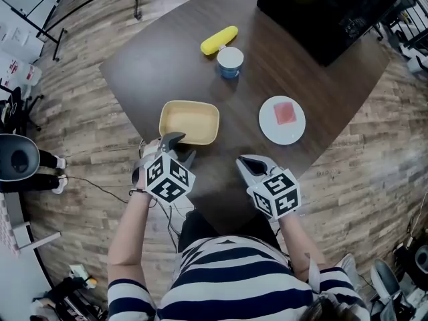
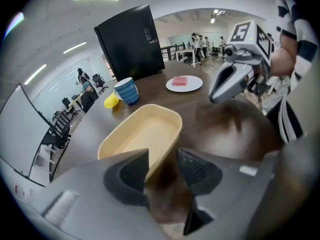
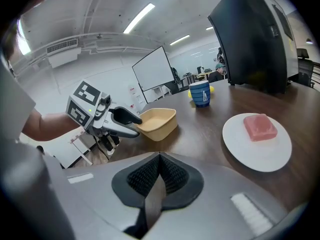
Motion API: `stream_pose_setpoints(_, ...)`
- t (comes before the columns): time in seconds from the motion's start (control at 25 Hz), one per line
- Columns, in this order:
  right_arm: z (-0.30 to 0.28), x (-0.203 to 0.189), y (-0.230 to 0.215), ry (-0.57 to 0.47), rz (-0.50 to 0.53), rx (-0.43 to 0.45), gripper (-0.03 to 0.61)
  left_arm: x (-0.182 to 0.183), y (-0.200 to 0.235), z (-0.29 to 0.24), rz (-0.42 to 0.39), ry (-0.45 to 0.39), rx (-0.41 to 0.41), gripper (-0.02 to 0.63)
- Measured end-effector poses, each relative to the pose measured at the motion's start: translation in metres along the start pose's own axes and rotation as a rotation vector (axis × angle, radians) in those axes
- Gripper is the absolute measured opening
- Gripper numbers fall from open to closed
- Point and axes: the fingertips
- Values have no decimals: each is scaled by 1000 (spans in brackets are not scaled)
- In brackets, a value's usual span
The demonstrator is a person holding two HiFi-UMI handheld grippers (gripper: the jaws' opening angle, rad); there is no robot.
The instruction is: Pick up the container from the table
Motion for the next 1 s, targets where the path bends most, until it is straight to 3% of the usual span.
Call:
stream_pose_setpoints(0.24, -10, 2, -5, 21, -7, 33, -6, -4, 0, -18, -224, 83, -22, 0)
stream_pose_setpoints(0.56, -12, -12, -5, 34, -4, 54, -6, -4, -5, -27, -280, 96, -63, 0)
stream_pose_setpoints(1.0, 0, -19, -5, 16, 5, 84, -6, 7, -24, -19, -397, 74, -12, 0)
Point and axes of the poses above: the fingertips, and each gripper's own axes: z backward along the fingers, y to its left, x out of its top, and after that the axes turned 8 degrees about x, right-handed
